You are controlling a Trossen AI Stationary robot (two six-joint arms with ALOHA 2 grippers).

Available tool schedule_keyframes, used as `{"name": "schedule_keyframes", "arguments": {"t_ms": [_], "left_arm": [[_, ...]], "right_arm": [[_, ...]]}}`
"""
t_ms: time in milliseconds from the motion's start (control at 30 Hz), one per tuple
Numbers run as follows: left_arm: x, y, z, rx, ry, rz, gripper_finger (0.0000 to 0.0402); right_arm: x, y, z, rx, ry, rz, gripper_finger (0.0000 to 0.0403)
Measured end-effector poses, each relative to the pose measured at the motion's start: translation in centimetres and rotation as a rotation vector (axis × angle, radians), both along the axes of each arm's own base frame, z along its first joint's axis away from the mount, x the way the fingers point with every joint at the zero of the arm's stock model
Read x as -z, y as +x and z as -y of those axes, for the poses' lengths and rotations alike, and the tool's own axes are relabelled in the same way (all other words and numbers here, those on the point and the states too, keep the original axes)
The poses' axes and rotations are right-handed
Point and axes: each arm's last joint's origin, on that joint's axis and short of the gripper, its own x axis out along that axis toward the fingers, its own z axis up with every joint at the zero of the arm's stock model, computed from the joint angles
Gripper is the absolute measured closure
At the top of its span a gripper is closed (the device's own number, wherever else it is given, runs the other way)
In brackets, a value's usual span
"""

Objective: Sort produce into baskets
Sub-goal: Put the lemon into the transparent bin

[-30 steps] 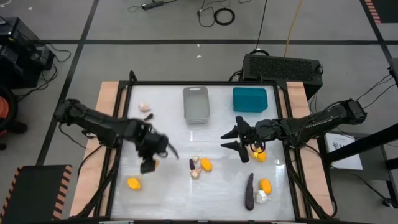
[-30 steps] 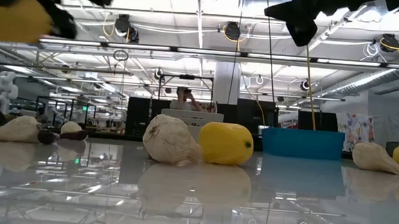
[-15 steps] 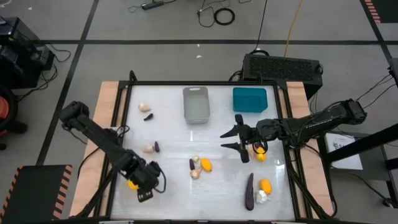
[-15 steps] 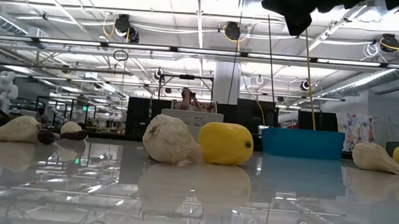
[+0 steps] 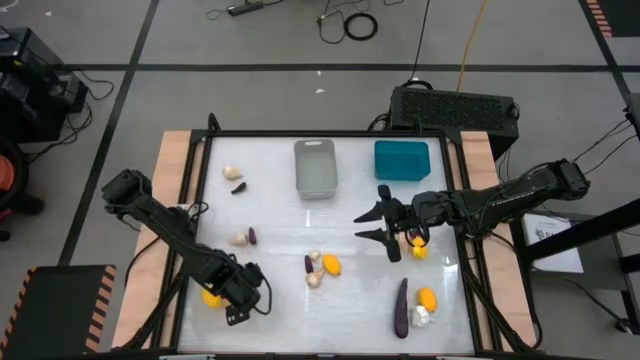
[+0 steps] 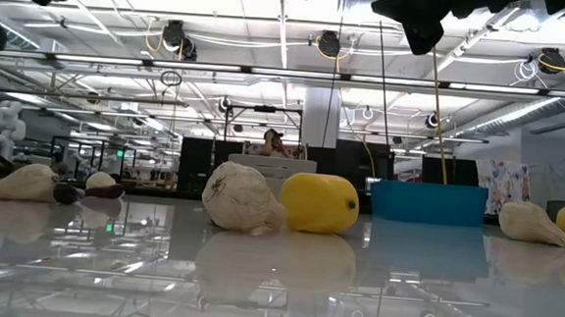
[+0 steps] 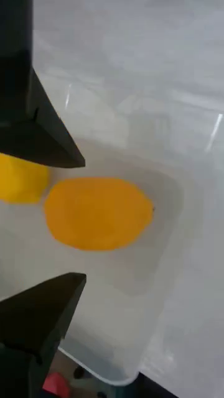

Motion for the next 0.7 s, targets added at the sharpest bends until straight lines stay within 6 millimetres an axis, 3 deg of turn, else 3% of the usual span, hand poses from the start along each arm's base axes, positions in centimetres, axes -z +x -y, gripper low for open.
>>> {"name": "schedule_keyframes", "arguments": {"t_ms": [233, 400, 500, 700], "left_arm": [[-1.6, 1.7, -2.7, 0.128, -0.048, 0.086, 0.0078], [-4.1, 2.5, -5.5, 0.195, 0.079, 0.284, 0.0077], [-5.3, 2.6, -7.5, 0.248, 0.183, 0.372, 0.0077], [-6.6, 3.6, -11.9, 0.283, 0.331, 0.479, 0.0077]], "right_arm": [[0.2, -0.4, 0.1, 0.040, 0.135, -0.055, 0.0245], [-0.7, -1.3, 0.2, 0.065, 0.231, -0.176, 0.0245], [-1.4, -2.4, 0.5, 0.161, 0.285, -0.373, 0.0245], [-1.2, -5.3, 1.1, 0.542, 0.494, -0.819, 0.0245]]}}
